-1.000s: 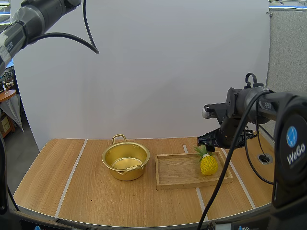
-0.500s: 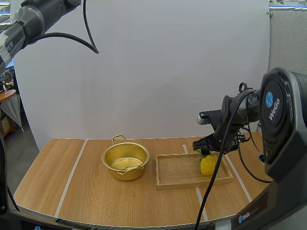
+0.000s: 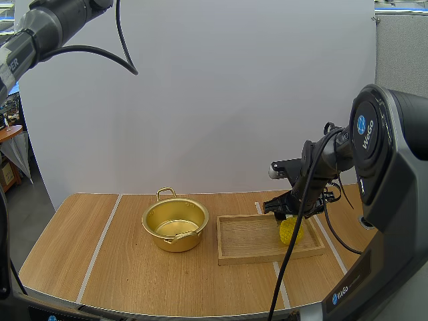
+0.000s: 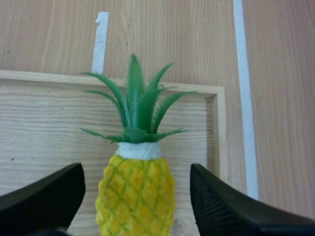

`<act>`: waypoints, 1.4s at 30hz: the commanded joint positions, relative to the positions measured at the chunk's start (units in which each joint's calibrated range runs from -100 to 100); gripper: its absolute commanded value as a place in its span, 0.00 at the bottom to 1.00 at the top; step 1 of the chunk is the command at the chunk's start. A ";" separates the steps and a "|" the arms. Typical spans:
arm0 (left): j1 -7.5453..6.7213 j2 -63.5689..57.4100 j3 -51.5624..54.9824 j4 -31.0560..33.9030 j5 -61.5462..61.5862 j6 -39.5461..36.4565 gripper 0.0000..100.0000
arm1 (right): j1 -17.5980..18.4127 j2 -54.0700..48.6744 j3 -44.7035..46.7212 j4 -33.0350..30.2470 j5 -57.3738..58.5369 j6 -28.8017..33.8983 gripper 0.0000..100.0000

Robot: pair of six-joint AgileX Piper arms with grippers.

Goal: Open the pot, put the pineapple inside, and close it

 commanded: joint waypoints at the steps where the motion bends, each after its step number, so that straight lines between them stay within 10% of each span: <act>1: -0.26 -0.42 -0.35 -0.06 -1.67 -0.34 0.00 | 0.08 1.54 -0.37 0.05 -1.94 -0.65 1.00; 20: -0.26 -0.42 -0.35 -0.06 -1.67 -0.34 0.00 | 0.08 10.17 -0.37 0.05 -7.89 -0.68 1.00; 22: -0.26 -0.42 -0.35 -0.06 -1.67 -0.34 0.00 | 0.08 10.17 -0.37 0.05 -7.89 -0.68 0.82; 27: -0.26 -0.42 -0.35 -0.06 -1.67 -0.34 0.00 | 0.08 10.05 -0.37 0.20 -6.75 -0.68 0.00; 42: -0.26 -0.42 -0.35 -0.06 -1.67 -0.34 0.00 | 0.27 -4.50 -0.37 2.16 -6.88 -0.86 0.00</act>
